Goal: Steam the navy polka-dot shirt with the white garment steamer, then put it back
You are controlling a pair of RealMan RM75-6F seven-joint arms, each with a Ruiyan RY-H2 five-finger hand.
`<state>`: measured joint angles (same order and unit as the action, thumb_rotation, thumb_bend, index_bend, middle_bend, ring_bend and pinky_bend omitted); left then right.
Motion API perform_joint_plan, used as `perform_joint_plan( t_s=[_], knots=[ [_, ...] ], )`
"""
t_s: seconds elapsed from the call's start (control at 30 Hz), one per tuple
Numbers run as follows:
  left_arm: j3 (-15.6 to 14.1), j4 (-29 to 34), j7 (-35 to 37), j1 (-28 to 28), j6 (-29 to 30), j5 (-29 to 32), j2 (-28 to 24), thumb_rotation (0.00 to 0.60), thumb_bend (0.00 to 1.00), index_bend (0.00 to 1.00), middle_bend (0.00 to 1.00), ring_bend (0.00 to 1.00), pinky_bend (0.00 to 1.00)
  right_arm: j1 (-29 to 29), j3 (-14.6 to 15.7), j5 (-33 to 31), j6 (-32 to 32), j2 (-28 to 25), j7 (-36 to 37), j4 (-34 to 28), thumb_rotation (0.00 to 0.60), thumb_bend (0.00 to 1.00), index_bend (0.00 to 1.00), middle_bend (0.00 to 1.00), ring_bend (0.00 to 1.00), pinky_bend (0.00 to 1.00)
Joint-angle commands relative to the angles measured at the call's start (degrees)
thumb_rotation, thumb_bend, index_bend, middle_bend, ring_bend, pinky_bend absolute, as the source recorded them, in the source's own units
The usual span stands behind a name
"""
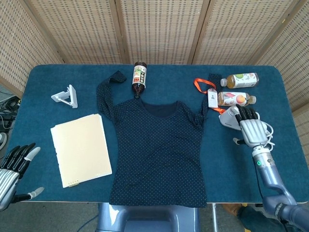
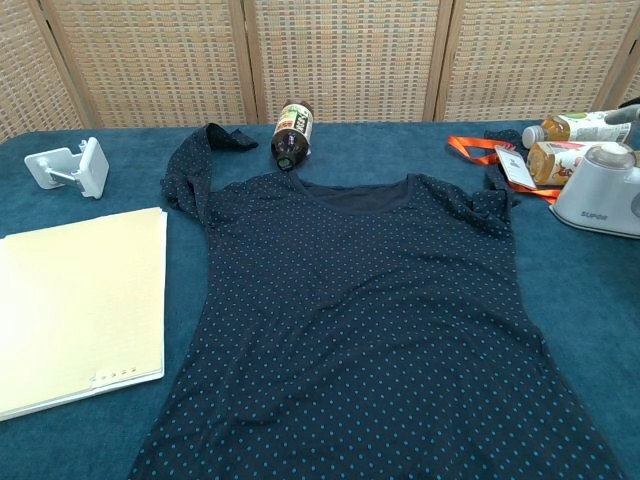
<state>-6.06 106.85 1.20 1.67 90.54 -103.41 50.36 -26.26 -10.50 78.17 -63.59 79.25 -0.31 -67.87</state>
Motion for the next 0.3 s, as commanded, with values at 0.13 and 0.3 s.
perform_joint_plan(
  t_s=[0.13,0.3],
  knots=[
    [-0.22,-0.22,-3.89,-1.93,1.93,-0.20,-0.07,0.600,0.00,0.00,0.00,0.00,0.00,9.64,2.86,4.21,-14.18,-12.19,-3.96,-18.75,0.600,0.00,0.00,0.00,0.00,0.03],
    [-0.23,-0.45,-6.08,-2.40,1.91,-0.21,0.42,0.600,0.00,0.00,0.00,0.00,0.00,12.45,4.55,7.14,-19.10,-14.00,-8.70,-24.64,0.600,0.00,0.00,0.00,0.00,0.00]
  ],
)
